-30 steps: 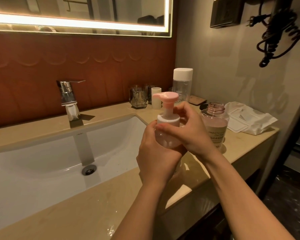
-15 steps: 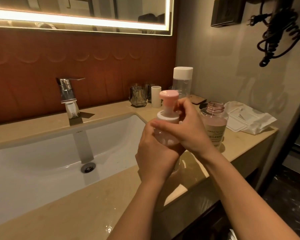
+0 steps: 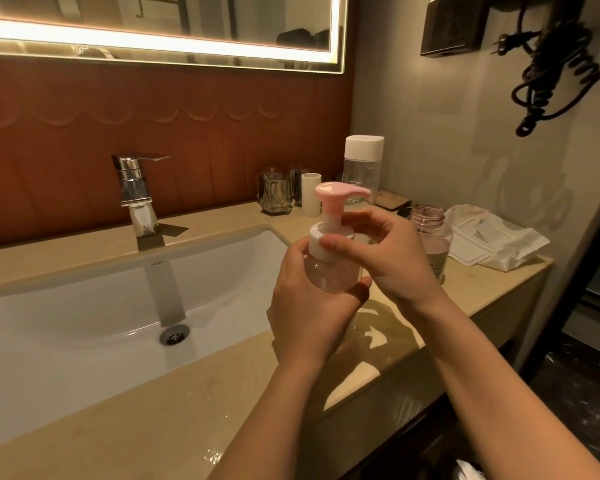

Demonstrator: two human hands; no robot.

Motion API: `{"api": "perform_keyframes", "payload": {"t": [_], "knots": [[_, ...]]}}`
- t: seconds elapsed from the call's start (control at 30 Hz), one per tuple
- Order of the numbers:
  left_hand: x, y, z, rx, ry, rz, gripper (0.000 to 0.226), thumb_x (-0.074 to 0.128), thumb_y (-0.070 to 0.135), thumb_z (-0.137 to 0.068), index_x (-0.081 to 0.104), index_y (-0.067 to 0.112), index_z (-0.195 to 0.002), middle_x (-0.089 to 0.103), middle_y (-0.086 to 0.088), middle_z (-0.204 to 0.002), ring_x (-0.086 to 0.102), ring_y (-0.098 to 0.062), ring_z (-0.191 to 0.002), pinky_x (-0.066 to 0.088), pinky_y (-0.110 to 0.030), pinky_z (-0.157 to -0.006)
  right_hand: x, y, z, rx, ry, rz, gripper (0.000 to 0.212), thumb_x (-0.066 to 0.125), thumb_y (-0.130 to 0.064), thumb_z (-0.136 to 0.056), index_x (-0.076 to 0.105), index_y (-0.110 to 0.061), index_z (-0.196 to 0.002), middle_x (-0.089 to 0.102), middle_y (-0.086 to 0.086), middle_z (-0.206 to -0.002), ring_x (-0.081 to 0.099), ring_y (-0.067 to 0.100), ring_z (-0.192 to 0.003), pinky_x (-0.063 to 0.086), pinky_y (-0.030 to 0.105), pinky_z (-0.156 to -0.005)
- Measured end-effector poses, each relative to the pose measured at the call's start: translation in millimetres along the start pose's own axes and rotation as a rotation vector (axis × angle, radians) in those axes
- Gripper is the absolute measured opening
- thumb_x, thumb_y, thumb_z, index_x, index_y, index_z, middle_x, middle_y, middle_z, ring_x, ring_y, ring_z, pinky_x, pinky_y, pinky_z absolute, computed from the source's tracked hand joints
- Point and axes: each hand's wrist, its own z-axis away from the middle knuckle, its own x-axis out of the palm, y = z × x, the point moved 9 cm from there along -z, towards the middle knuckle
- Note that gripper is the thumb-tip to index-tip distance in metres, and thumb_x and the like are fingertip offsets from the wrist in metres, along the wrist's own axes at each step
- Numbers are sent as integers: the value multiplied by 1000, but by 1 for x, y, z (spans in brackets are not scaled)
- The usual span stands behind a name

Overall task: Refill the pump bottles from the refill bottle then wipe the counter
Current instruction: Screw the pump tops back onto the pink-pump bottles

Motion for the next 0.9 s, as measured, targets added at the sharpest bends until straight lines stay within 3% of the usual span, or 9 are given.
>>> {"api": "perform_keyframes", "payload": {"t": [0.1, 0.17, 0.23, 0.3, 0.4, 0.53, 0.7, 0.9], "knots": [[0, -1, 0, -1, 9, -10, 76, 86, 41, -60, 35, 45, -116, 55, 19, -111, 57, -5, -97, 51, -20, -76, 5, 3, -3, 20, -43, 10, 47, 76, -43, -57, 64, -26, -99, 66, -14, -101, 60, -1, -96, 47, 14, -77], [-1, 0, 0, -5, 18, -9, 77, 86, 41, -60, 38, 43, -120, 59, 13, -117, 59, -7, -100, 54, -25, -79, 12, 6, -7, 53, -105, 15, 39, 77, -36, -65, 58, -32, -99, 62, -13, -103, 57, 3, -99, 46, 18, -84], [-2, 1, 1, -10, 20, -8, 77, 85, 43, -60, 34, 45, -117, 59, 12, -120, 58, -7, -101, 53, -25, -80, 21, 5, -13, 92, -202, 47, 44, 74, -38, -65, 54, -35, -104, 57, -16, -108, 54, 3, -103, 46, 23, -88], [-1, 1, 1, -19, 11, -9, 74, 85, 43, -61, 32, 46, -114, 59, 13, -118, 58, -7, -100, 52, -22, -78, 33, 4, -18, 135, -364, 84, 45, 71, -36, -69, 54, -33, -112, 56, -17, -112, 53, 2, -106, 46, 19, -85], [0, -2, -1, -42, 5, -8, 72, 85, 40, -62, 38, 41, -117, 60, 10, -117, 59, -9, -100, 51, -23, -78, 48, 4, -18, 183, -545, 110, 22, 68, -23, -83, 63, -29, -103, 58, -18, -115, 56, -2, -104, 48, 13, -81], [1, -1, -1, -47, 7, -20, 80, 83, 39, -65, 40, 31, -132, 59, 8, -123, 58, -11, -105, 53, -29, -86, 42, 9, -20, 203, -427, 96, 12, 70, -14, -83, 65, -22, -91, 67, -15, -103, 60, -8, -90, 46, 3, -65], [0, 1, 1, -42, 25, -35, 79, 82, 35, -68, 39, 30, -133, 57, 7, -125, 57, -11, -106, 48, -25, -84, 37, 13, -18, 201, -235, 205, 13, 69, -21, -82, 62, -21, -93, 67, -1, -108, 58, 13, -105, 44, 24, -85], [2, 1, 0, -65, 6, -54, 73, 78, 35, -73, 37, 31, -133, 57, 6, -125, 58, -14, -107, 53, -35, -88, 30, 8, -10, 151, -45, 350, 20, 66, -29, -80, 62, -18, -96, 63, 1, -100, 56, 18, -99, 48, 37, -92]]}}
